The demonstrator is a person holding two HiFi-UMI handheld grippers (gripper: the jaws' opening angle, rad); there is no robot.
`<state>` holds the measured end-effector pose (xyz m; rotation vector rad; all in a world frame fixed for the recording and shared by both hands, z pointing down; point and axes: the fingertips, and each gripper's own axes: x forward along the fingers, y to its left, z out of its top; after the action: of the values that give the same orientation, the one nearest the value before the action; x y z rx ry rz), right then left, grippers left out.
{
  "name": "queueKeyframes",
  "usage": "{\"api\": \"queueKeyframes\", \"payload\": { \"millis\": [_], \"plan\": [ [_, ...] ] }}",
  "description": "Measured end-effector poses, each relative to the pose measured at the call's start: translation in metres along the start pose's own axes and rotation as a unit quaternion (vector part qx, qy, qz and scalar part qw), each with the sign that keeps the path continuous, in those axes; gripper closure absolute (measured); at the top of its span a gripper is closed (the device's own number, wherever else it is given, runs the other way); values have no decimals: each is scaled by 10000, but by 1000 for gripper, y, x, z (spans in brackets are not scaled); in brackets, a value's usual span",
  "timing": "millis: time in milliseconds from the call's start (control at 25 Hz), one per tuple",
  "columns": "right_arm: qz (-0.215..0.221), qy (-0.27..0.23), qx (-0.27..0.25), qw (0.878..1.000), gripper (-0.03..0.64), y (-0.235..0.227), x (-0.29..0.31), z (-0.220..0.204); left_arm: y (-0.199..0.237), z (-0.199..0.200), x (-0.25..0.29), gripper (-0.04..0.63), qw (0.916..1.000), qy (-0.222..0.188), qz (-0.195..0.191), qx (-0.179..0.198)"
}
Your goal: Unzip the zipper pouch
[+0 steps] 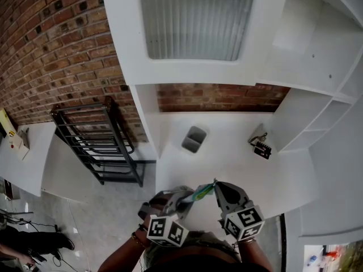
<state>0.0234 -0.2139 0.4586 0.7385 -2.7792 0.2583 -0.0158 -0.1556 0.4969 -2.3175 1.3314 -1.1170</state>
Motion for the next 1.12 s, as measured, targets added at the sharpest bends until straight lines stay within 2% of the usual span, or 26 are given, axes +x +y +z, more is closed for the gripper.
{"api": "queueKeyframes", "payload": {
  "millis": [400,640,920,1120],
  "plan": [
    [-363,118,68,9993,614,-31,-8,-9,6,-9,-6,591,9991,-4,14,-427],
    [-482,89,163,9987,613,-44,-15,-11,6,-13,-8,591,9988,57,-28,-482],
    [-461,69,211,9987,612,-47,-22,-15,3,-6,-4,591,9987,30,-64,-507],
    [-328,-58,542,9980,606,-49,-29,-20,0,-5,-1,591,9978,-20,-50,-655]
  ]
}}
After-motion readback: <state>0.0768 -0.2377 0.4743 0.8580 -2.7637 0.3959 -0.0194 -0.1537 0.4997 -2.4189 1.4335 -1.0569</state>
